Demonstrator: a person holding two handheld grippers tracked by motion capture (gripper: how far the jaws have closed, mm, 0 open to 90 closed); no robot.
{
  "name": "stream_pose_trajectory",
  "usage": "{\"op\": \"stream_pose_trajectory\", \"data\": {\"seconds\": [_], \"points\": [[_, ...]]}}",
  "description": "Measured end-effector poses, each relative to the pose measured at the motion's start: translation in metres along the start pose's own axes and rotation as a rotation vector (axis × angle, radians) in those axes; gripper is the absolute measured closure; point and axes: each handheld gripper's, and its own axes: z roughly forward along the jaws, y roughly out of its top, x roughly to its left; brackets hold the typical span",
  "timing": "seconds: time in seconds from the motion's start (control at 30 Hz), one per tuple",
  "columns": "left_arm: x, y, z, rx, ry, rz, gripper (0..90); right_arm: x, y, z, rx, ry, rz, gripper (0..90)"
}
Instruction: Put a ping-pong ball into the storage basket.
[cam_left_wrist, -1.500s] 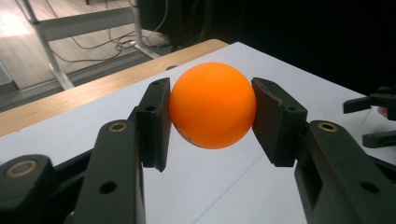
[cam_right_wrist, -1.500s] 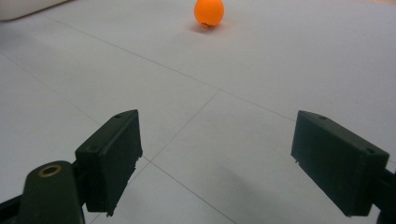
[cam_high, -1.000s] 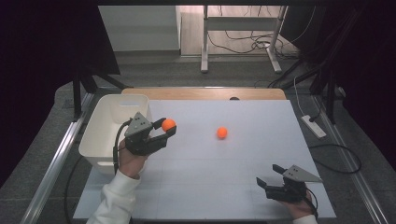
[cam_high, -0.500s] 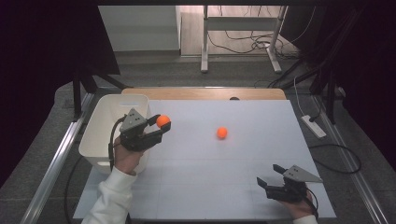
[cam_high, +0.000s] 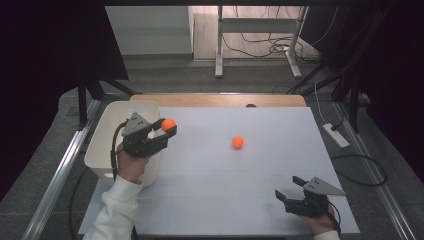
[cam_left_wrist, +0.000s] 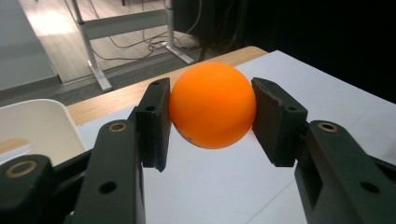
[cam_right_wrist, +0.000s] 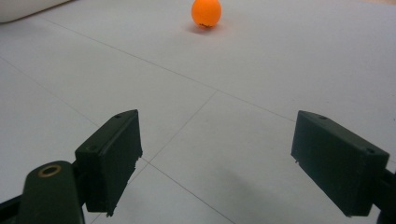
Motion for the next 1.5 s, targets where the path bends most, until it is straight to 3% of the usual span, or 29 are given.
{"op": "stream_pose_trajectory", "data": {"seconds": [1.0,1.5], "points": [[0.027,0.007,-0.001,0.001,0.098,-0.035,50.5,0.001,0.000,0.002,0.004,0.003,0.004,15.8],[0.048,0.004,-0.003,0.005,0.138,-0.071,50.5,0.000,-0.001,0.002,0.007,0.000,0.007,15.8]]}}
